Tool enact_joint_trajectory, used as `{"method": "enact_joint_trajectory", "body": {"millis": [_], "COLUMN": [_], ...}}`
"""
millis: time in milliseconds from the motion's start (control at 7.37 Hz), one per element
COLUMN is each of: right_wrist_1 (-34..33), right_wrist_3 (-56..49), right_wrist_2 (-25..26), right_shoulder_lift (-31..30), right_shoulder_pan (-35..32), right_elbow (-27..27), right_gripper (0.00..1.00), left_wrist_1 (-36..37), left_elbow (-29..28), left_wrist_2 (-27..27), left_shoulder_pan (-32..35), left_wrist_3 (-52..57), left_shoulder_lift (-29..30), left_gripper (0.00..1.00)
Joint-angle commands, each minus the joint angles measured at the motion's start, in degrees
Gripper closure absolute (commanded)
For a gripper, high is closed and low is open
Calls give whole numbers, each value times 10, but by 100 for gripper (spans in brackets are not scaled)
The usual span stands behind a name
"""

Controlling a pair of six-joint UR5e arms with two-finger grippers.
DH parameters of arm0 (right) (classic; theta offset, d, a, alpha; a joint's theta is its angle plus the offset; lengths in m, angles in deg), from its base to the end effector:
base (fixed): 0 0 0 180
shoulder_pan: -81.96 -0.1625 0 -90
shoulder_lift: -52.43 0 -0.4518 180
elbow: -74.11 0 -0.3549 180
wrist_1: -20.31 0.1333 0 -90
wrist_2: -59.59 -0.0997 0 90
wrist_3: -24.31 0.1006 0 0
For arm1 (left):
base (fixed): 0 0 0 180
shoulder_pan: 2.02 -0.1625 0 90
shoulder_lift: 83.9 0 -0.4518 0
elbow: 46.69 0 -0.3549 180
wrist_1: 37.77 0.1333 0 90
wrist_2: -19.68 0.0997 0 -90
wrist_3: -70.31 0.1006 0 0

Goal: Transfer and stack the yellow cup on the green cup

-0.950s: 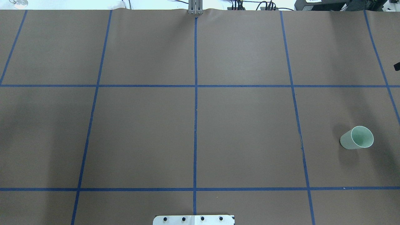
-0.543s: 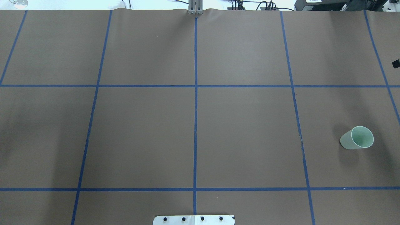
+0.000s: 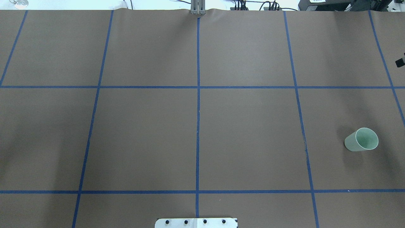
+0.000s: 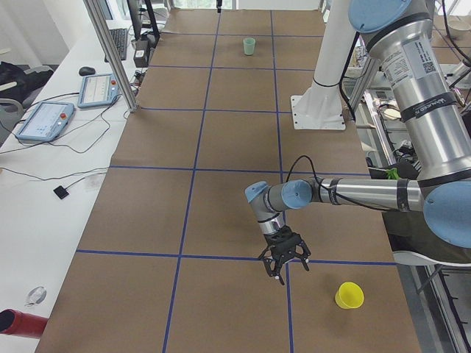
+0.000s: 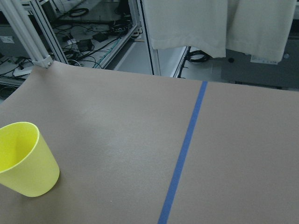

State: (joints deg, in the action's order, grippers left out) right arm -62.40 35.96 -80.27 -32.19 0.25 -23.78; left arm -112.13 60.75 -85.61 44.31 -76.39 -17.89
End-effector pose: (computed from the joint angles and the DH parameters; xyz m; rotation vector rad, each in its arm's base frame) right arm -0.0169 -0.5068 0.5566 0.1816 -0.9052 -0.1017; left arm 0.0778 -0.2362 0.7433 -0.2630 -0.4705 -1.8129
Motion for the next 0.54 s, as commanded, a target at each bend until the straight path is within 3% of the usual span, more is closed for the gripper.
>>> {"method": "enact_joint_trajectory", "body": {"millis": [0,407], "right_wrist_1": [0,0], "right_wrist_3": [-2,-2], "right_wrist_2": [1,1], "right_shoulder_lift": [-1,-5], "right_shoulder_pan": [4,8], "right_elbow": [0,4], "right_gripper": [0,0], "left_wrist_1": [19,15], "left_elbow": [-7,-58], "left_wrist_2": [-17,-44], "left_shoulder_pan": [-71,-176], "left_wrist_3": [-76,-158], "left_shoulder_lift": [0,1], "left_gripper": [1,1]}}
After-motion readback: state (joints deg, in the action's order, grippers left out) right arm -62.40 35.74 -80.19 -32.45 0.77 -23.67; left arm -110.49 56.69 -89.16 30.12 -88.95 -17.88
